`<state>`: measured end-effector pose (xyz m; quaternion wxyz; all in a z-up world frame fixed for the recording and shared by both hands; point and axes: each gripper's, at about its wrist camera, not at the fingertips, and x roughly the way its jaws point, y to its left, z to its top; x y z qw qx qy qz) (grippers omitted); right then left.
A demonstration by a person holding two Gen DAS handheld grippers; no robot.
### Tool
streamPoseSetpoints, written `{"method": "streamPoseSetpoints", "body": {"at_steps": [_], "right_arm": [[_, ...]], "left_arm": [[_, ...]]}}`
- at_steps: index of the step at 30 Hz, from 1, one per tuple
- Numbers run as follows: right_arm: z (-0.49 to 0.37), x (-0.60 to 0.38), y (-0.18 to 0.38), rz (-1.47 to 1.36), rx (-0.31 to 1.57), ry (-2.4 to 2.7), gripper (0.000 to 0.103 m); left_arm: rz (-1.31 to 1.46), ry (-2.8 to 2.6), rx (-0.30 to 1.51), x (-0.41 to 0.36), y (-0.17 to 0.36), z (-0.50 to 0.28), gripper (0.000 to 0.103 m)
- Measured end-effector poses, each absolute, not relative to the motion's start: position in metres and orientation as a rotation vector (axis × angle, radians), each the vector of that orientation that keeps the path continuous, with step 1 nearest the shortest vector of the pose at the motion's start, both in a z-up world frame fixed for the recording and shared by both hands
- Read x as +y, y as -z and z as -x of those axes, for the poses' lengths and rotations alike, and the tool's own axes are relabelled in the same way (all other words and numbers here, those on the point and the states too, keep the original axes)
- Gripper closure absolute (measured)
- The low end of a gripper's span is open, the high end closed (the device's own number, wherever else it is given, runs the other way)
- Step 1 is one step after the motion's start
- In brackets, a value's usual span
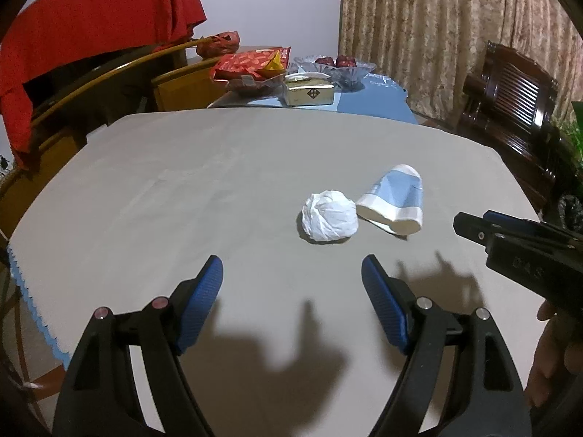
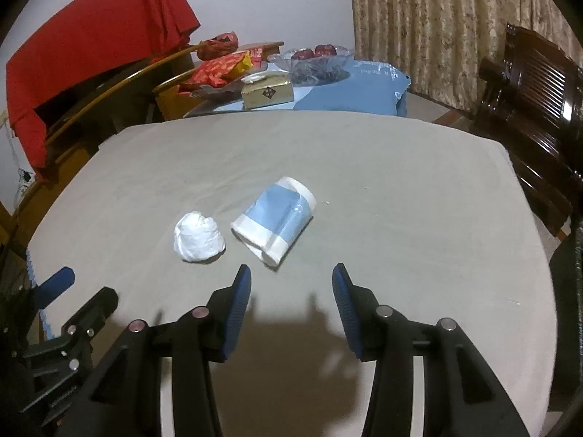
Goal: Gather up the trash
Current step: 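Move both open grippers back over the tissue and cup on the table, then grasp the white-and-blue cup with the right gripper while the left gripper grasps the white tissue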
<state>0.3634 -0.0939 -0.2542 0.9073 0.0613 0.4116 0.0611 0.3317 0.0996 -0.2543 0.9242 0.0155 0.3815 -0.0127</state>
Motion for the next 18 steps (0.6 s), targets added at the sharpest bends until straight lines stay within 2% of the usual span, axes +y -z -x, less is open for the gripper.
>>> {"method": "streamPoseSetpoints", "body": {"at_steps": [15,17,18], "right_arm": [[-0.418,-0.068,0.293,-0.152,0.893,-0.125,0.058],[-0.427,-0.068,0.299,-0.158,0.906,-0.129,0.074],[-0.429,-0.069,0.301,-0.162,0.909,-0.133,0.076]], "left_arm": [[-0.056,0.063,0.816,0.105,0.290,-0.372,0.028],[-0.057,0.068,0.823,0.103,0.295,-0.376,0.028],[-0.058,0.069,0.826,0.102,0.296,-0.379,0.028]]}}
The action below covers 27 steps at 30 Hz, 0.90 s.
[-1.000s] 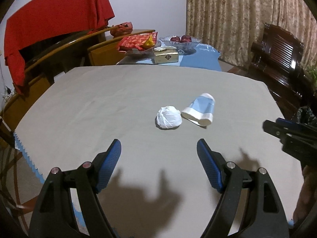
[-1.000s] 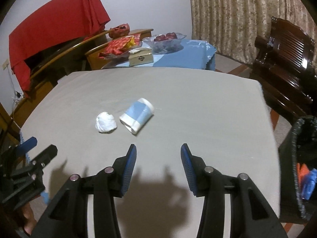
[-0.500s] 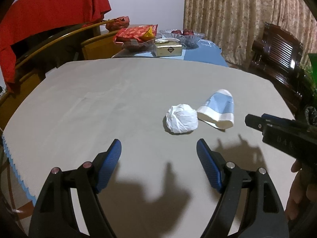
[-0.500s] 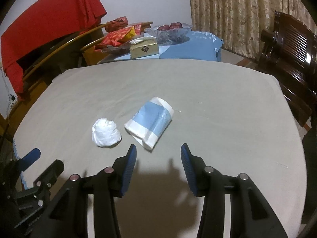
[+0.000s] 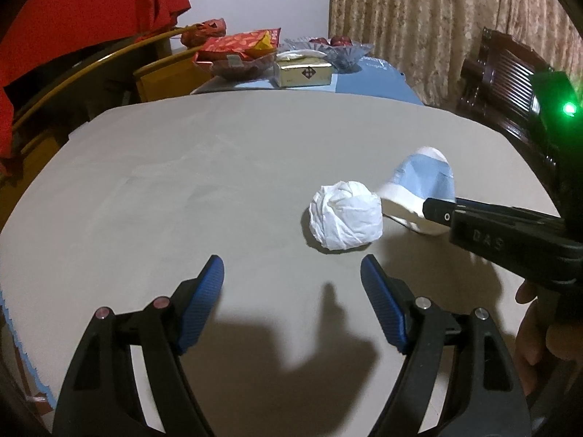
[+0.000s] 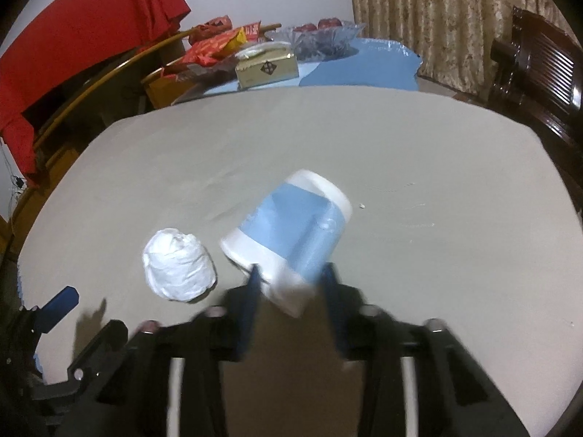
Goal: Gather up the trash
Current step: 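Grasp the white-and-blue cup with the right gripper while the left gripper grasps the white tissue, then lift and carry the tissue and cup over the black bin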
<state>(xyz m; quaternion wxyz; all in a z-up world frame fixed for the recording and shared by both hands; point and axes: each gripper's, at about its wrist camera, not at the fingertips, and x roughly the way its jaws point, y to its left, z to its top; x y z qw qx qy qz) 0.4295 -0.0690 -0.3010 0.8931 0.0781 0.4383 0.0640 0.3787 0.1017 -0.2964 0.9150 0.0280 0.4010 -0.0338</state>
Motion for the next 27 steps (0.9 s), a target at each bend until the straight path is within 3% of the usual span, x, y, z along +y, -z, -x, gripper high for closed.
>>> {"method": "streamPoseSetpoints", "body": {"at_steps": [5,19,20,21,22,27], "right_arm": [[-0.435,-0.082,0.300,-0.184,0.882,-0.128,0.090],[-0.448,-0.105,0.303,-0.213,0.882,-0.145,0.091],[-0.448,-0.106,0.303,-0.214,0.882,-0.145,0.091],[-0.447,-0.107,0.303,-0.216,0.883,-0.146,0.091],[-0.447,-0.108,0.303,-0.220,0.886,-0.147,0.091],[-0.442,-0.112,0.299,-0.222,0.884,-0.149,0.091]], "left_arm": [[-0.059,0.085,0.831,0.095,0.301,-0.391,0.028],[-0.051,0.102,0.874,0.065,0.318,-0.432,0.028],[-0.045,0.100,0.888,0.065,0.321,-0.436,0.031],[-0.046,0.105,0.900,0.065,0.323,-0.439,0.051],[-0.042,0.120,0.915,0.064,0.326,-0.441,0.060],[-0.033,0.118,0.909,0.059,0.318,-0.433,0.065]]}}
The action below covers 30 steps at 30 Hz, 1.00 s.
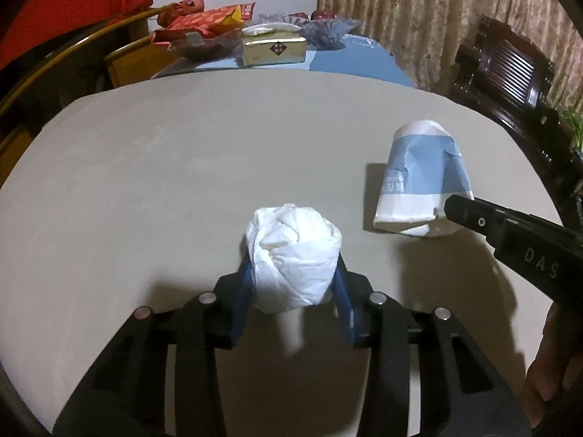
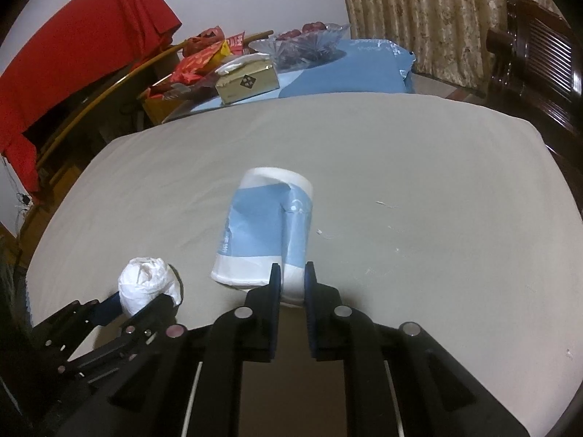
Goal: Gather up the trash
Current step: 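Lift and carry the tissue and cup over the black bin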
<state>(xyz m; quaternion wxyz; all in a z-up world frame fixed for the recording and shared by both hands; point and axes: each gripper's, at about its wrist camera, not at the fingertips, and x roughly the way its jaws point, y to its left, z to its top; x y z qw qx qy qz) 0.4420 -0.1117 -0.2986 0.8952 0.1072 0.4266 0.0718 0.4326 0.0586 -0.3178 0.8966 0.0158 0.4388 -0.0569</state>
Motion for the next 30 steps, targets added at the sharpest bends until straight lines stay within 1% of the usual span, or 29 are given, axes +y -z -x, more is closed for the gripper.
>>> {"method": "streamPoseSetpoints", "body": {"at_steps": [15,30], "right_arm": [[-0.384,-0.131,0.234,-0.206,0.836,-0.163,0.091],[-0.302,-0.183,0.176,-0.171,0.770,-0.130,0.091]], "left_arm": [[-0.016,0.038,0.852,0.052,0.248,-0.368,0.067],[-0.021,0.052,0.820,0.005,0.187,-0.300,0.067]]}}
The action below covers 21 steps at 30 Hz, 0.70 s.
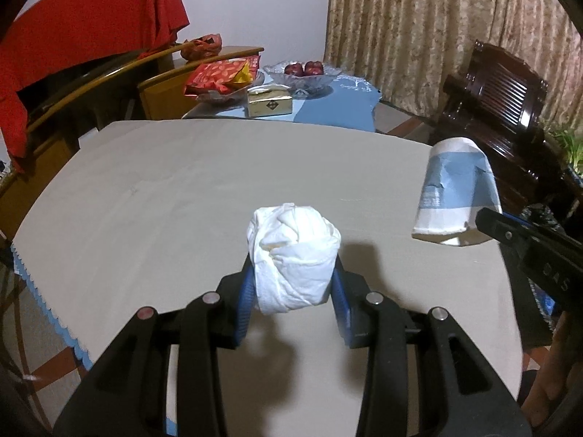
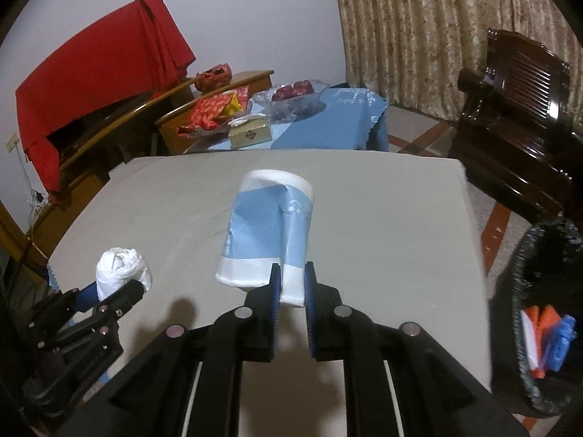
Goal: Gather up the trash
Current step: 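Lift and carry the tissue and cup over the black bin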
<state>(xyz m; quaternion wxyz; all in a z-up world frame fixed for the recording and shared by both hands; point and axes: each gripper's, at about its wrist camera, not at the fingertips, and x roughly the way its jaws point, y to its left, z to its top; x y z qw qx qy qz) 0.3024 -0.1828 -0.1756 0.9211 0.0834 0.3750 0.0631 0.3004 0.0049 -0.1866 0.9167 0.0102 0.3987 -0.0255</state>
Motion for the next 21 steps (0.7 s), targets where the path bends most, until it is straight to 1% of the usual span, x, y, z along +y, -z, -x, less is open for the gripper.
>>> {"method": "streamPoseSetpoints", "body": {"at_steps": [7,21], "right_arm": [[-0.268,-0.222,0.164,-0.167,0.775,-0.103,0.091],[-0.210,-0.307,0.139,-0.152,0.742,-0.021,0.091]], "left_arm": [[-0.026,0.064,0.823,-0.031,0.168,-0.274,0.067],[-0.049,0.162,0.803,-0.131,0.140,-0.230,0.067]]}}
